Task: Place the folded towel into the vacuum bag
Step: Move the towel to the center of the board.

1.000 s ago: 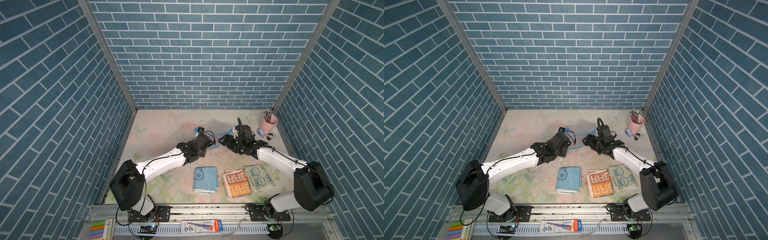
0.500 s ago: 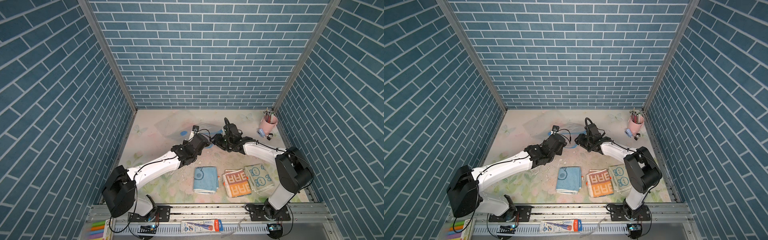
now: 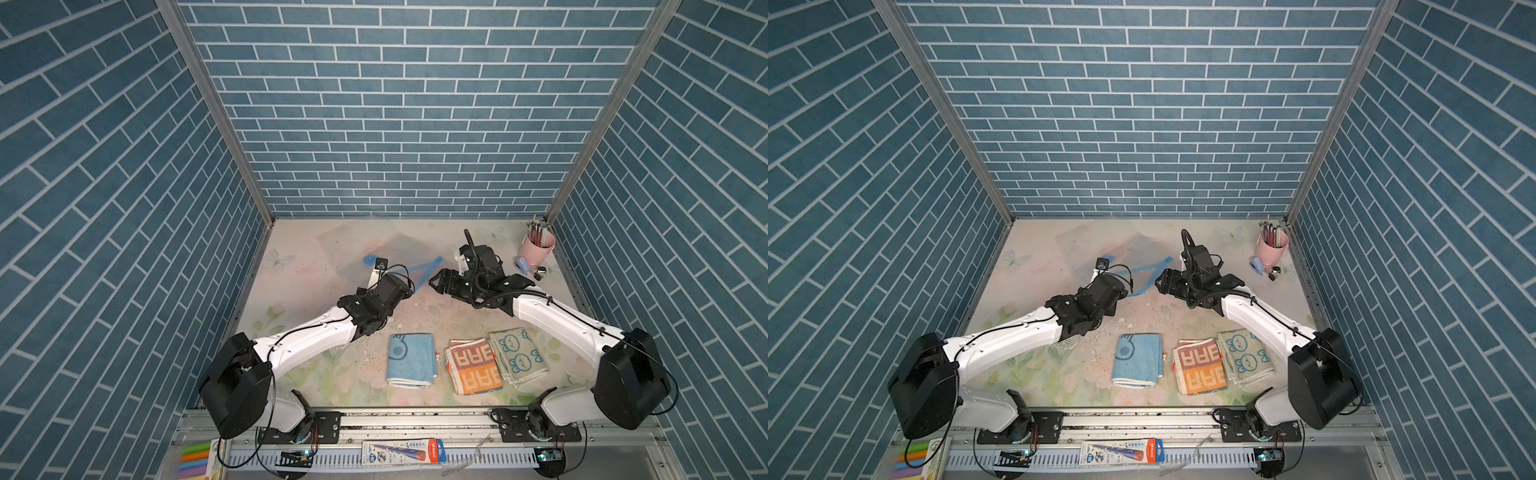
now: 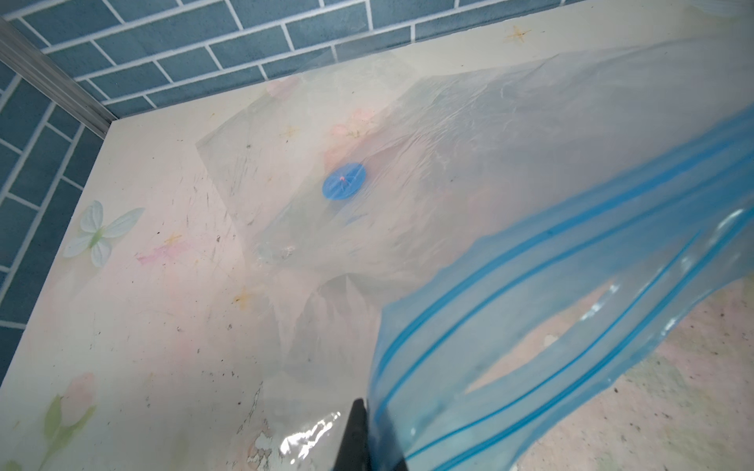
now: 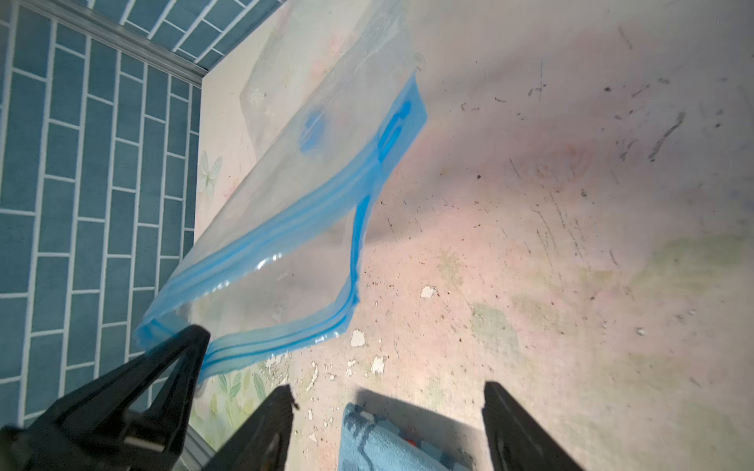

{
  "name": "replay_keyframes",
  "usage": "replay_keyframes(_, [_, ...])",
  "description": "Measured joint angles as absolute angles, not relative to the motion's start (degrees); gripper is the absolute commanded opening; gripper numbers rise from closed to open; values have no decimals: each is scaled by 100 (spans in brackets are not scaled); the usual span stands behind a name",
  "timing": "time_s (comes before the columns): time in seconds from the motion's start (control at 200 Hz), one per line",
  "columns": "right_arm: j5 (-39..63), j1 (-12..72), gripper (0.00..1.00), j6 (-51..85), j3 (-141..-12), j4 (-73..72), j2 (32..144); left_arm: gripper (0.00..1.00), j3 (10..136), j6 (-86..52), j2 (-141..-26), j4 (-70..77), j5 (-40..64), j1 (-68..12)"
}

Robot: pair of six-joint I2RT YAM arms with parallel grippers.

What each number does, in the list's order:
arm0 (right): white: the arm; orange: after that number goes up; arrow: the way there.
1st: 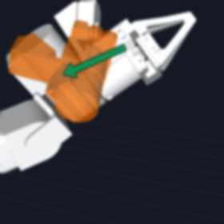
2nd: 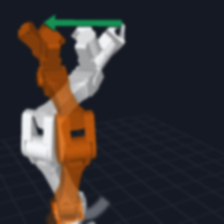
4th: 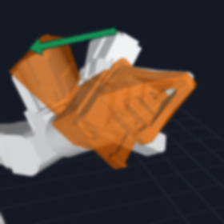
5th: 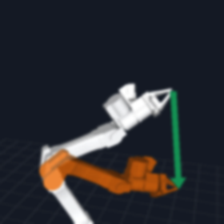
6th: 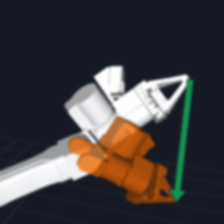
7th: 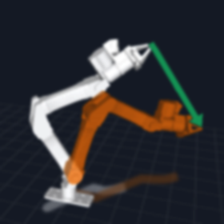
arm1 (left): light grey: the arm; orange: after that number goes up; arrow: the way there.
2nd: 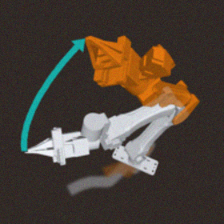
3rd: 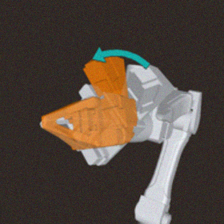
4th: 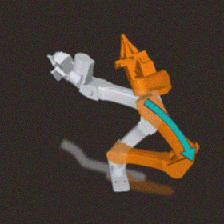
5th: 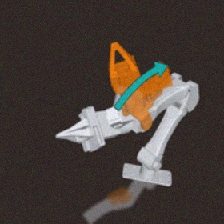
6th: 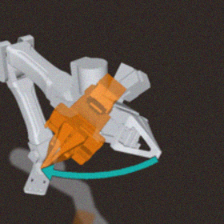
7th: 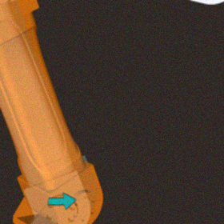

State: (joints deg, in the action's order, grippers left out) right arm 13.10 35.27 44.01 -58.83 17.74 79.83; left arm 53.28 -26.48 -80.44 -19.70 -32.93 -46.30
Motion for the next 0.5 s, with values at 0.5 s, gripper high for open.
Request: replay_keyframes(0.5, [1391, 4263, 75, 3736, -5468, 2915, 7946, 0, 4882, -2683, -6949, -2552, -3159, -4032])
